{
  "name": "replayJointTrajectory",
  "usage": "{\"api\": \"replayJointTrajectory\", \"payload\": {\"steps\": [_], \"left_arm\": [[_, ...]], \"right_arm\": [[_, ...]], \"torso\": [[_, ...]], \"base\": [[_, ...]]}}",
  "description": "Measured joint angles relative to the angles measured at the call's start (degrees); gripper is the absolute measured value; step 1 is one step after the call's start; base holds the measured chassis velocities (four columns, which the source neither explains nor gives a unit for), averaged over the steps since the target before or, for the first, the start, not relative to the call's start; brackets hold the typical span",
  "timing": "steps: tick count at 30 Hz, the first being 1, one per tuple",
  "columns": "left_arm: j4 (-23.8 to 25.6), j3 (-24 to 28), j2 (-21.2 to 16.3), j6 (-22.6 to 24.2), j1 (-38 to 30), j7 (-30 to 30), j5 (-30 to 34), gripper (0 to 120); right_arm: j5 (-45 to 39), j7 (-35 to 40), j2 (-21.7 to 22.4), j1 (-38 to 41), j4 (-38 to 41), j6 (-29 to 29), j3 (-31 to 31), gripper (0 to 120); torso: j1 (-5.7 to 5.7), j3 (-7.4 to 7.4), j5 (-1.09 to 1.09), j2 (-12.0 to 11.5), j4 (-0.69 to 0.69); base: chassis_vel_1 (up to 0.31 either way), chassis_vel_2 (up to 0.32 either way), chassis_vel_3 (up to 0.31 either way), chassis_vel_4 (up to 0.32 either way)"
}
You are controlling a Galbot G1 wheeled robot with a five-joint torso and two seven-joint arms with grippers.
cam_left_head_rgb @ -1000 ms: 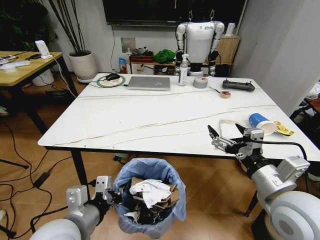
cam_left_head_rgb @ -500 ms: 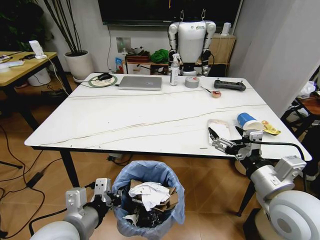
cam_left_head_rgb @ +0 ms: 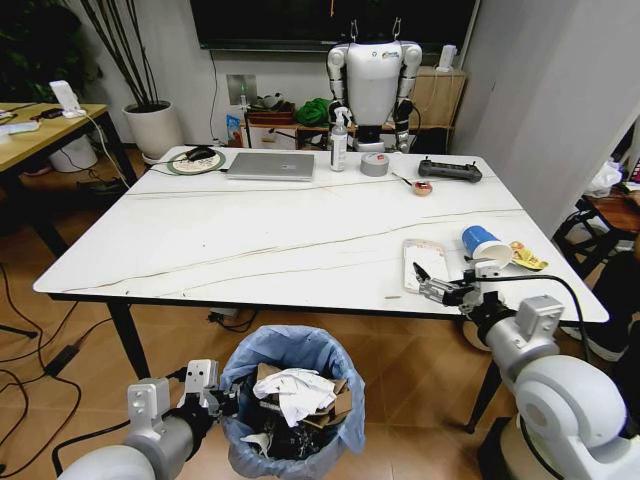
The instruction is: Pick up the trash bin and place the trash from the table into it.
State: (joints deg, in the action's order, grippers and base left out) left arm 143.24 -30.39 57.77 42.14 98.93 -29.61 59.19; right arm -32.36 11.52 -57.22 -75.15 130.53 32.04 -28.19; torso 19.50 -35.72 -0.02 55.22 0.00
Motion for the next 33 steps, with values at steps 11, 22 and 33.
{"api": "replayJointTrajectory", "payload": {"steps": [11,22,33], "left_arm": [[0.0,-0.3,0.3,0.0,0.1,-0.1,0.4,2],[0.0,-1.6,0.3,0.0,0.3,-0.1,1.4,2],[0.0,-2.0,0.0,0.0,-0.1,-0.2,2.2,2]], "right_arm": [[-0.7,2.1,2.3,5.5,-7.2,1.4,4.9,97],[-1.4,2.7,2.7,6.3,-9.2,2.0,6.1,79],[-5.0,3.8,3.0,5.9,-9.5,2.3,6.3,34]], "torso": [[0.00,0.00,0.02,0.0,0.00],[0.00,0.00,0.02,0.0,0.00],[0.00,0.01,0.01,0.0,0.00]], "base": [[0.000,0.000,0.000,0.000],[0.000,0.000,0.000,0.000],[0.000,0.000,0.000,0.000]]}}
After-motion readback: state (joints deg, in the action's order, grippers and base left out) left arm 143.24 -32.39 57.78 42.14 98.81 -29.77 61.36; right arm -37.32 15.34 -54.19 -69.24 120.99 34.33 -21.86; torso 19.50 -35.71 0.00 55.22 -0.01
